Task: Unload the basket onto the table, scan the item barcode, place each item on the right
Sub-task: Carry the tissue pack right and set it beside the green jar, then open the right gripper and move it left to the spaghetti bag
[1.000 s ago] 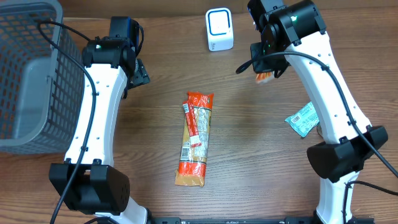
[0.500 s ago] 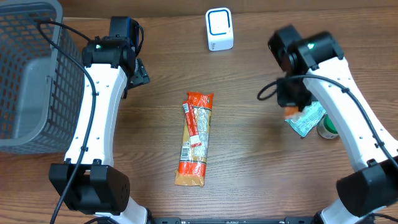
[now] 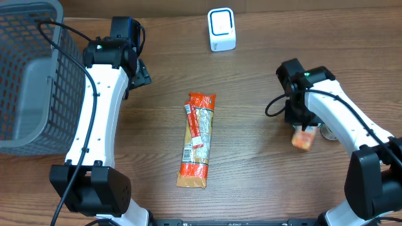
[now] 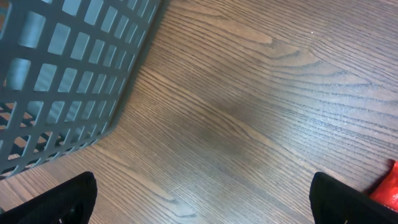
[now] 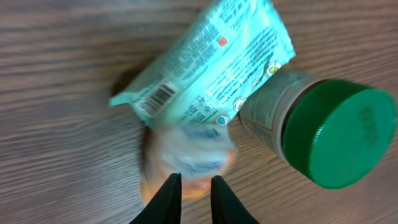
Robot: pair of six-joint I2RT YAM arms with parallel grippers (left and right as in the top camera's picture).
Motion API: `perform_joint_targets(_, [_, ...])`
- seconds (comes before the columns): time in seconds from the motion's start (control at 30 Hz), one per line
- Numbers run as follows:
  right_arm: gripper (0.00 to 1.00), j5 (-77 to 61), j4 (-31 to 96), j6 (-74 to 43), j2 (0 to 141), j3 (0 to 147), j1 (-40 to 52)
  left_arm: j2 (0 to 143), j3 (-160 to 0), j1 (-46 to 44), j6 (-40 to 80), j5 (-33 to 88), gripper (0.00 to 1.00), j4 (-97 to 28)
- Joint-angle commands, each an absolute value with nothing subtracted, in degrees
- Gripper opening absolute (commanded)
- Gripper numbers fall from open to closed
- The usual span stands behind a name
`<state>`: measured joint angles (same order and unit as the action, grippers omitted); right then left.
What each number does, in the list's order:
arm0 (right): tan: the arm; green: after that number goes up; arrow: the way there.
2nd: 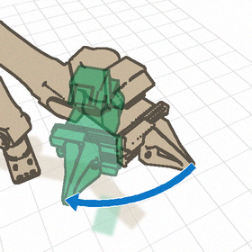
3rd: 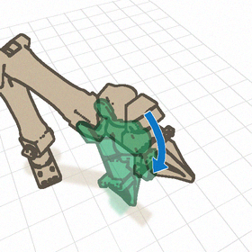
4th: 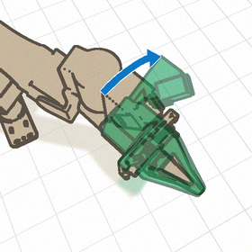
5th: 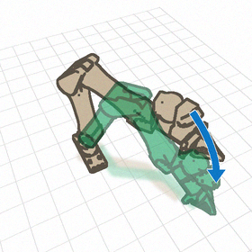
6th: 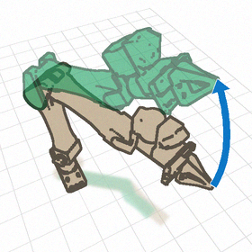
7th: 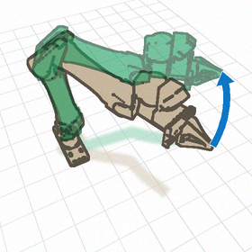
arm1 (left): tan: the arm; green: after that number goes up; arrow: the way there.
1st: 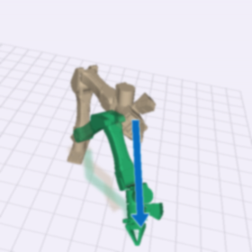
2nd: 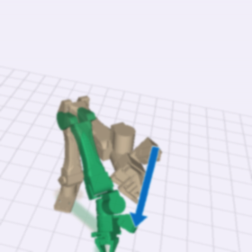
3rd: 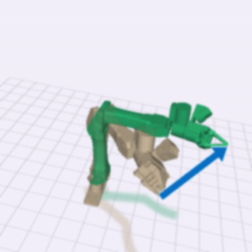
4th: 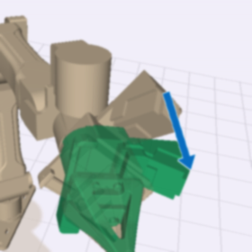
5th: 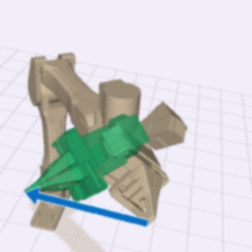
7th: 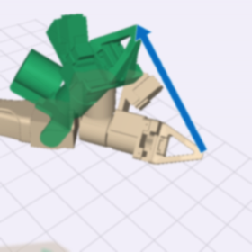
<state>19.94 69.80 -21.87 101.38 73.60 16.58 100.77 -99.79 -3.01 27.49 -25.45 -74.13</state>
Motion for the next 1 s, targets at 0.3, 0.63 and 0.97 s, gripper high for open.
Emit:
perform_joint_targets(0.3, [0.90,19.07,65.14,-22.09,99.33,71.24,15.25,100.38,-100.51,-3.40,27.66,-25.41,0.99,-74.06])
perform_joint_targets(0.63, [0.88,-21.93,54.33,-22.13,99.33,71.24,16.23,100.38,-100.51,-3.40,27.66,-25.41,1.00,-74.06])
perform_joint_targets(0.97, [0.59,-26.61,44.71,-23.27,99.33,71.24,28.16,100.38,-100.51,-3.40,27.66,-25.41,1.00,-74.06])
